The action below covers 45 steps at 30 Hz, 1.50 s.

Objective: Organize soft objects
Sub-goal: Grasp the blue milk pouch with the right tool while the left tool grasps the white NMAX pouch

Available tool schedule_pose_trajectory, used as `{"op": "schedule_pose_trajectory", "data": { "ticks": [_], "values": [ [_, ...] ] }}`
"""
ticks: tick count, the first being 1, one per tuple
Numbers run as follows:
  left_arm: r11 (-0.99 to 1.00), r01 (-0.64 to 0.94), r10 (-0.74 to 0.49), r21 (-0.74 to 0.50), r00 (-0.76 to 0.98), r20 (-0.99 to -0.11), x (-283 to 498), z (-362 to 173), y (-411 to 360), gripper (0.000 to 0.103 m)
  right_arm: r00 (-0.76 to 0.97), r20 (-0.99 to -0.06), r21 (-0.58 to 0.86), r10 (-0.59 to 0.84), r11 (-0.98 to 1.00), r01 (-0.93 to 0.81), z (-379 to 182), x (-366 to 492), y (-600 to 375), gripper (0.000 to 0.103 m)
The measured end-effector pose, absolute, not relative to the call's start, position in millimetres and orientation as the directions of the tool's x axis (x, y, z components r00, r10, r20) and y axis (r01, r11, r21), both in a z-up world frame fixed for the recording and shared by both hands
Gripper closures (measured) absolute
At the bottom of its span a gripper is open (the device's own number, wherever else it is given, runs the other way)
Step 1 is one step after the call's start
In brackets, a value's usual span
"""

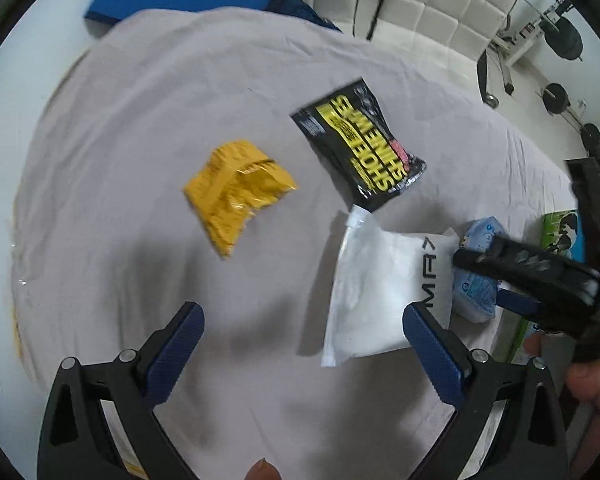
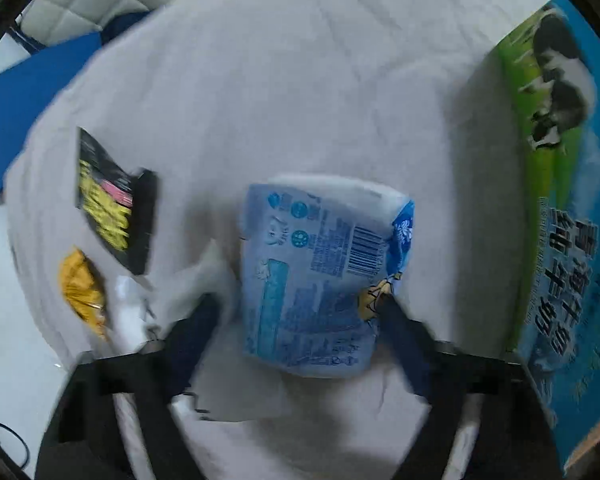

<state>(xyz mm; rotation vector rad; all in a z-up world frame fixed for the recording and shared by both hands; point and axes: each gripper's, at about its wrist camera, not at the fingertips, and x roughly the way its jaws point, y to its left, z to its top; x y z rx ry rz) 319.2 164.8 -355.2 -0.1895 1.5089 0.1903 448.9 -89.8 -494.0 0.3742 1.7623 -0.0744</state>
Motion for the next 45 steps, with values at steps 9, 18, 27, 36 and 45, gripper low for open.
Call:
{"op": "schedule_pose_trajectory", "data": {
  "ticks": [9, 18, 27, 36, 45],
  "values": [
    [0.984, -0.159, -0.087, -0.083, -0.018, -0.996, 343.1, -383.3, 134.1, 0.001, -0.211, -0.97, 0.073, 0.122, 0.971, 0.228, -498.7, 416.5, -98.5, 0.044],
    [0.991, -0.101, -0.098, -0.086, -0.121, -0.988, 372.2, -421.6, 109.3, 0.001, -0.208, -0.967, 0.086, 0.147, 0.957, 0.277, -511.3, 401.0, -113.1, 0.023],
    [0.998, -0.04, -0.053, -0.048, -0.138, -0.989, 385.7, -443.7, 98.4, 0.0, -0.229, -0.966, 0.065, 0.123, 0.967, 0.246, -522.2, 414.4, -97.6, 0.022],
    [1.0, 0.021, 0.013, 0.011, -0.099, -0.995, 370.2, -430.7, 133.0, 0.002, -0.24, -0.968, 0.043, 0.078, 0.988, 0.145, -529.8, 412.9, -46.4, 0.023],
    [0.999, -0.035, -0.012, -0.008, -0.116, -0.993, 365.5, -441.3, 140.8, 0.0, -0.228, -0.969, 0.063, 0.101, 0.984, 0.166, -532.0, 410.3, -36.7, 0.023]
  ]
}}
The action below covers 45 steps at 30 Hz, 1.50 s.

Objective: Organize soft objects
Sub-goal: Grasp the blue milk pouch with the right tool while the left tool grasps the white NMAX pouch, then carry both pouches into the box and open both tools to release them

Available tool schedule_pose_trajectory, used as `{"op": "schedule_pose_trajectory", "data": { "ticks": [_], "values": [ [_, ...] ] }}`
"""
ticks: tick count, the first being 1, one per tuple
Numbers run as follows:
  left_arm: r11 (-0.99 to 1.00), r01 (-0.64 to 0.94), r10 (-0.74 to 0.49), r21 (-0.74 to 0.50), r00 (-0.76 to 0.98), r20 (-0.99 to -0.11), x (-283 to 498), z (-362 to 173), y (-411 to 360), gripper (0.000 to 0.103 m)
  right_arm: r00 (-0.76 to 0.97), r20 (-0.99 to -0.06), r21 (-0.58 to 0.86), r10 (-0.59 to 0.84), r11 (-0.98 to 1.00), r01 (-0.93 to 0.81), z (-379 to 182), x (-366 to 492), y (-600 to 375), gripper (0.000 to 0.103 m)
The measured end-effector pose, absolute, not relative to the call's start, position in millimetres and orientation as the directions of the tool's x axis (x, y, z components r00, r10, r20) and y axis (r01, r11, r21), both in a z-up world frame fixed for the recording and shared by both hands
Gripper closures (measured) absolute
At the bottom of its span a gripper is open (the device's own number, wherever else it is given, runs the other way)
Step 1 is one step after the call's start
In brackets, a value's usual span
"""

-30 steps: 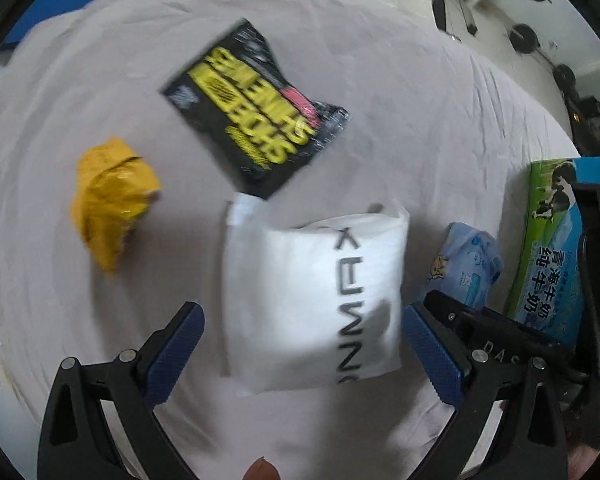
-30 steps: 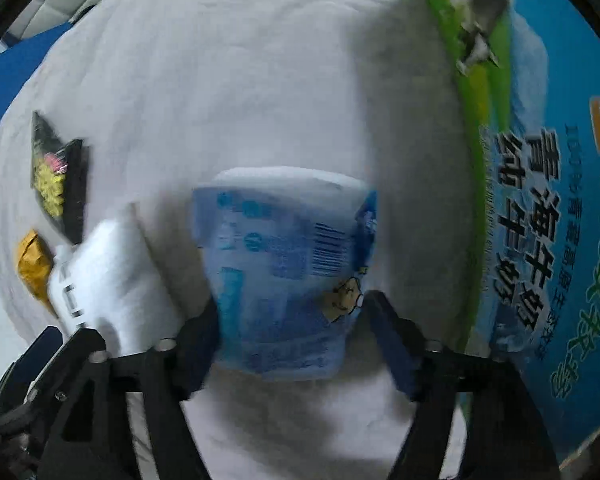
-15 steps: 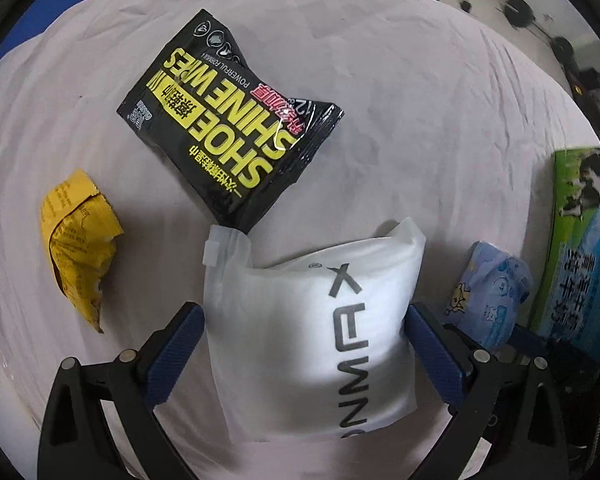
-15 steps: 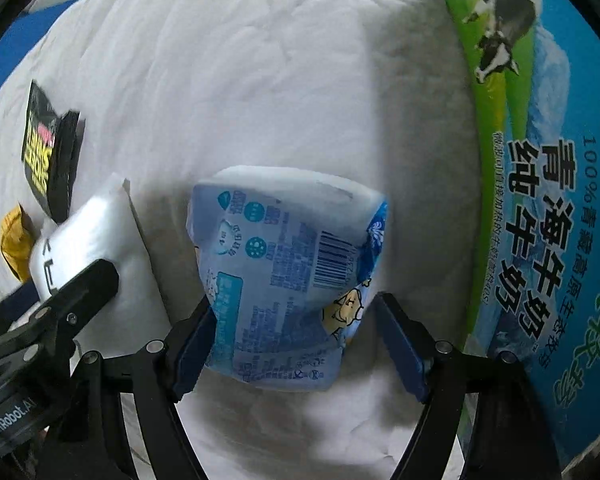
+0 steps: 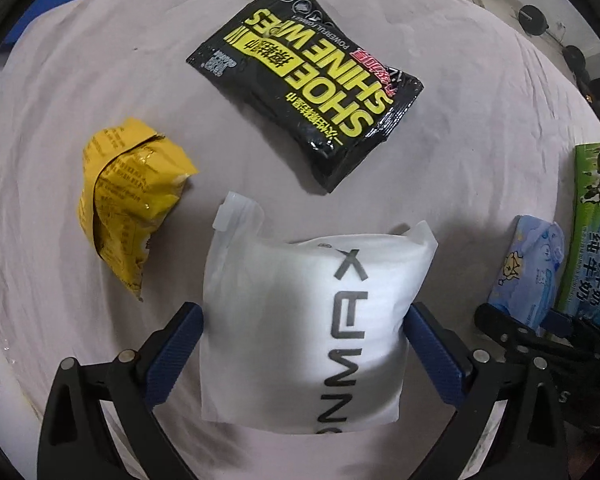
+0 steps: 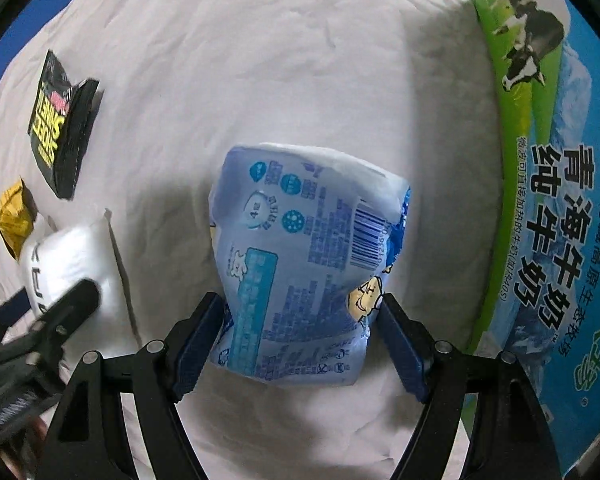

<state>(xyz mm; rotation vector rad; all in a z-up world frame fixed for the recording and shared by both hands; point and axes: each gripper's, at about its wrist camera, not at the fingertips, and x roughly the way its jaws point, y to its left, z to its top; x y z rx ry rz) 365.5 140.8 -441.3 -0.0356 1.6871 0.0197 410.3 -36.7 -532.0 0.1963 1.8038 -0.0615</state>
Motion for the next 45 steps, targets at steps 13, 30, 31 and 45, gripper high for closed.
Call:
{"op": "schedule_pose_trajectory", "data": {
  "ticks": [13, 30, 31, 45],
  "values": [
    [0.994, 0.095, 0.063, 0.062, -0.011, -0.998, 345.6, -432.2, 103.5, 0.012, -0.2, -0.977, 0.049, 0.07, 0.993, 0.109, -522.2, 410.5, -16.3, 0.041],
    [0.998, -0.055, -0.026, -0.03, 0.082, -0.996, 310.9, -357.0, 132.6, 0.026, -0.077, -0.994, 0.077, 0.075, 0.997, -0.027, -462.9, 402.9, 15.8, 0.057],
    [0.998, -0.06, -0.028, -0.034, 0.095, -0.995, 309.2, -349.8, 137.4, 0.026, -0.063, -0.995, 0.086, 0.083, 0.996, -0.039, -454.0, 401.4, 16.8, 0.057],
    [0.983, -0.046, -0.162, -0.18, 0.261, -0.952, 296.1, -251.7, 108.9, 0.026, 0.095, -0.977, 0.183, 0.189, 0.98, -0.076, -342.2, 364.6, -50.7, 0.057]
  ]
}}
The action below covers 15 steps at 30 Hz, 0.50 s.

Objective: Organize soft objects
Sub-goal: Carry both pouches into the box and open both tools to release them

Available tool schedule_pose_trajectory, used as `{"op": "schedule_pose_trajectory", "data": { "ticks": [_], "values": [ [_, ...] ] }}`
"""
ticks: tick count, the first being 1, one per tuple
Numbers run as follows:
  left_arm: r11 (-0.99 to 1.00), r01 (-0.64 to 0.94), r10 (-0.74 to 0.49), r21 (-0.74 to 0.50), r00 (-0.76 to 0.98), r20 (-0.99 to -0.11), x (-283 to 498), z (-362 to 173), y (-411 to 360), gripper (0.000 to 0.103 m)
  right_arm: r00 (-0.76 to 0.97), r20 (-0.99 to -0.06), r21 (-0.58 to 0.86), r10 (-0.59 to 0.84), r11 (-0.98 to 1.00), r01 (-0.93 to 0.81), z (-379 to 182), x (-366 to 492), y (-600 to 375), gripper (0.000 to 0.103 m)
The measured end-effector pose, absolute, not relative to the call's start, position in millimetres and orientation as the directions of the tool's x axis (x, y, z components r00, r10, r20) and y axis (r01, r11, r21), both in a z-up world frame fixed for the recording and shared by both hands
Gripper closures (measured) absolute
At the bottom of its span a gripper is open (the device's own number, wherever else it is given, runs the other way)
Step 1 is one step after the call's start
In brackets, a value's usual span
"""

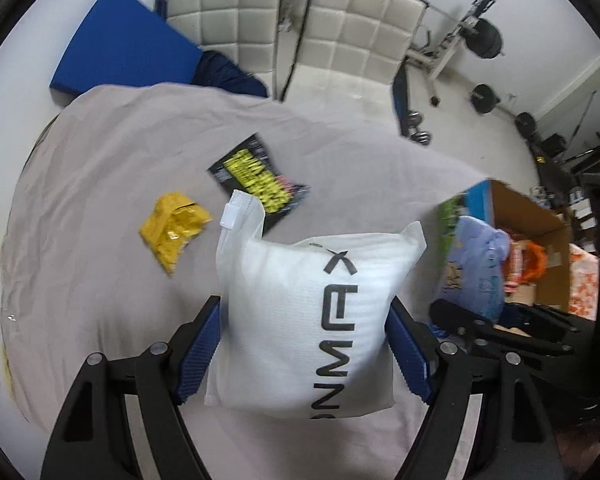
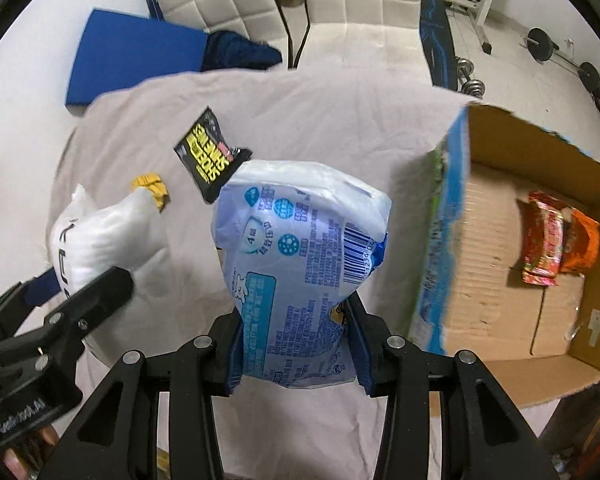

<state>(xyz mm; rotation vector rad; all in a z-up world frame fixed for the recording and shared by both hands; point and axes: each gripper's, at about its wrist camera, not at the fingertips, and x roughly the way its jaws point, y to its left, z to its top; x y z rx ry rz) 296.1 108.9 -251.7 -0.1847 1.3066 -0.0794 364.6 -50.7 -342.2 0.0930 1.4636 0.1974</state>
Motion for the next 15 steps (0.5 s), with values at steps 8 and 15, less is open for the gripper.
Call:
{"op": "schedule_pose_trajectory", "data": {
  "ticks": [8, 15],
  "values": [
    [0.969, 0.056, -0.246, -0.24, 0.297, -0.923, 300.5, -225.6, 34.7, 0.026, 0.158, -0.973, 0.165, 0.168, 0.986, -0.028, -295.2, 335.5, -131.5, 0.057],
    [0.938, 0.159, -0.339, -0.308, 0.239, -0.91, 314.0, -227.8, -57.3, 0.025, 0.178, -0.978, 0.124, 0.111, 0.99, 0.064, -278.4, 315.0, -233.6, 0.057]
  ]
}}
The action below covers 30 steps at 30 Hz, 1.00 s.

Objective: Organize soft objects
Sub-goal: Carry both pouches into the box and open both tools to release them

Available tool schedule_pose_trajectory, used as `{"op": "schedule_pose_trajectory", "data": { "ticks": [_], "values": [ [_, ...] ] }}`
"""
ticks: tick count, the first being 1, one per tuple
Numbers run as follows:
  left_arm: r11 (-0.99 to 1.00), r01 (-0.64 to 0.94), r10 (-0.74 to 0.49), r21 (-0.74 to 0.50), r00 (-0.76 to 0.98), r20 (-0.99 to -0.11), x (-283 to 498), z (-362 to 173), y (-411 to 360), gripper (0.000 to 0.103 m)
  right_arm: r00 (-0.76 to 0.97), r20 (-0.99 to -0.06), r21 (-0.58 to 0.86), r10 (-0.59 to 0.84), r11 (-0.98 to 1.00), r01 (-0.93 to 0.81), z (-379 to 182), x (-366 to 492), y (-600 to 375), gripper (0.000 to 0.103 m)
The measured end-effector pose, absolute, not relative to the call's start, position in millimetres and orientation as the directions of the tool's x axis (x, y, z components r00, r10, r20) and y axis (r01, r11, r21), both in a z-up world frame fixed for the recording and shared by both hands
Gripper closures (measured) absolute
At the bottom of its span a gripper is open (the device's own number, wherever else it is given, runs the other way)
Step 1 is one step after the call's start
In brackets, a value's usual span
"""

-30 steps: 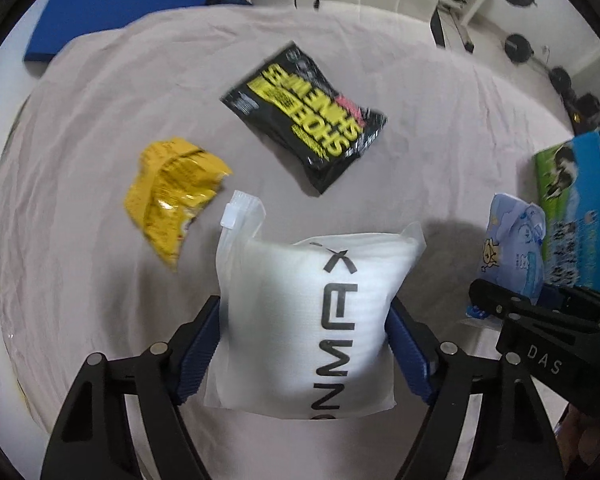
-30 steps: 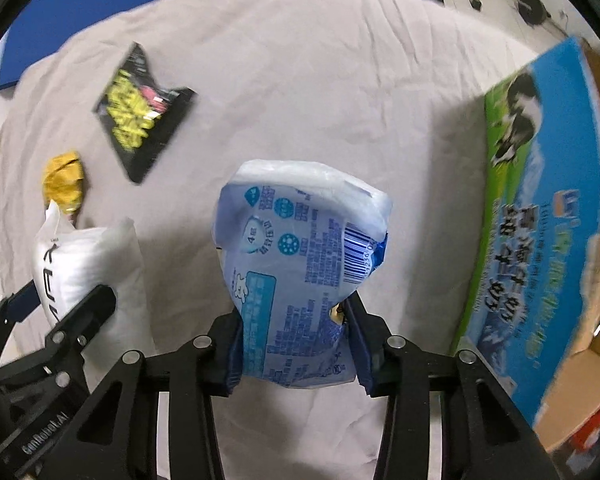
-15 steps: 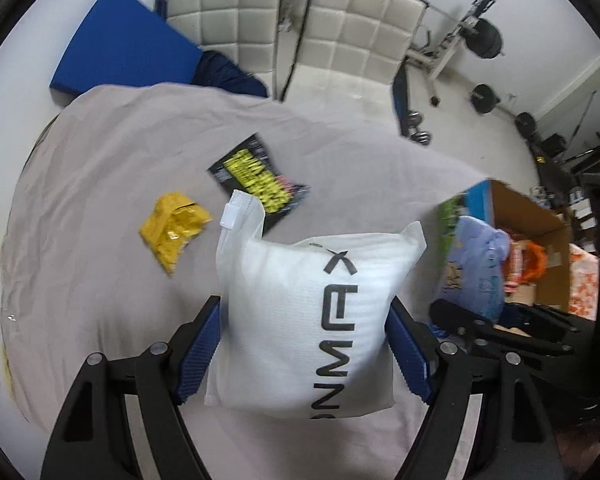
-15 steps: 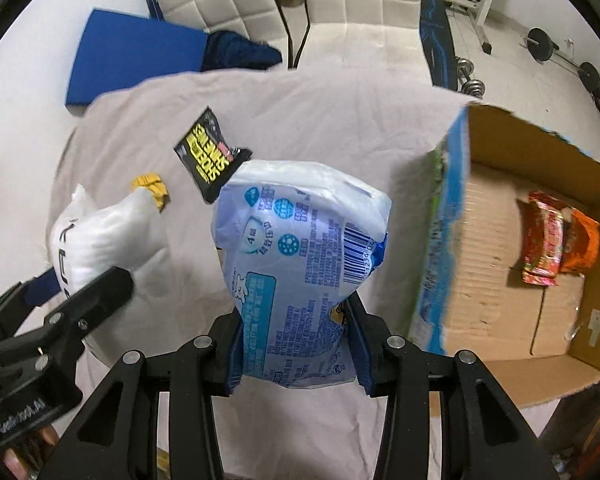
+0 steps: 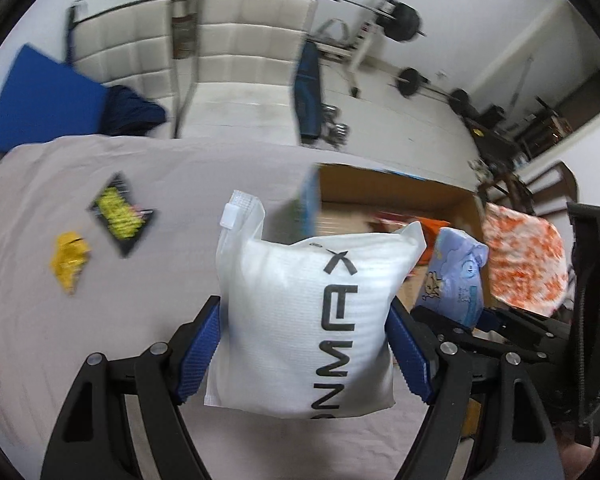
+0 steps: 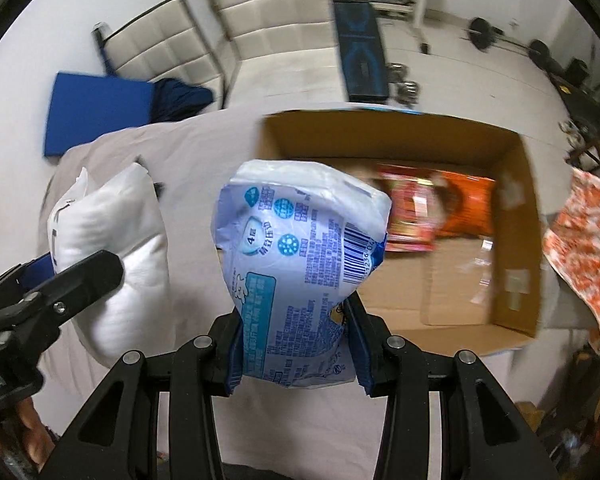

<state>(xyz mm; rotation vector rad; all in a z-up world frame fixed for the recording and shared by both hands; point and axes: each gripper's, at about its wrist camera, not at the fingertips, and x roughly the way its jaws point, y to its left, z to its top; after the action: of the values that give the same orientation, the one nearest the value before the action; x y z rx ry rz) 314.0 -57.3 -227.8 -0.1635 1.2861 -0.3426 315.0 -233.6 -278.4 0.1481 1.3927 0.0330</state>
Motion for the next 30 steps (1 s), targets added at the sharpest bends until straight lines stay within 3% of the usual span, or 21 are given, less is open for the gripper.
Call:
{"op": "schedule_pose_trajectory", "data": {
  "ticks": [6, 13, 30],
  "values": [
    [0.924, 0.205, -0.36, -0.324, 0.175, -0.916, 332.9, -242.7, -138.4, 0.025, 0.147, -0.987, 0.09, 0.072, 0.988, 0.125, -291.7, 311.3, -320.1, 0.057],
    [0.945, 0.214, -0.282, -0.246, 0.158, -0.946, 355.3, -265.7, -190.6, 0.025, 0.087, -0.996, 0.031, 0.02, 0.99, 0.137, -325.3, 315.5, -386.6, 0.057],
    [0.978, 0.127, -0.164, -0.163, -0.003, -0.986, 413.3, -367.9, -221.3, 0.024, -0.081, -0.997, 0.009, 0.015, 0.997, 0.082, -434.1, 349.8, -415.9, 0.055]
  ]
}}
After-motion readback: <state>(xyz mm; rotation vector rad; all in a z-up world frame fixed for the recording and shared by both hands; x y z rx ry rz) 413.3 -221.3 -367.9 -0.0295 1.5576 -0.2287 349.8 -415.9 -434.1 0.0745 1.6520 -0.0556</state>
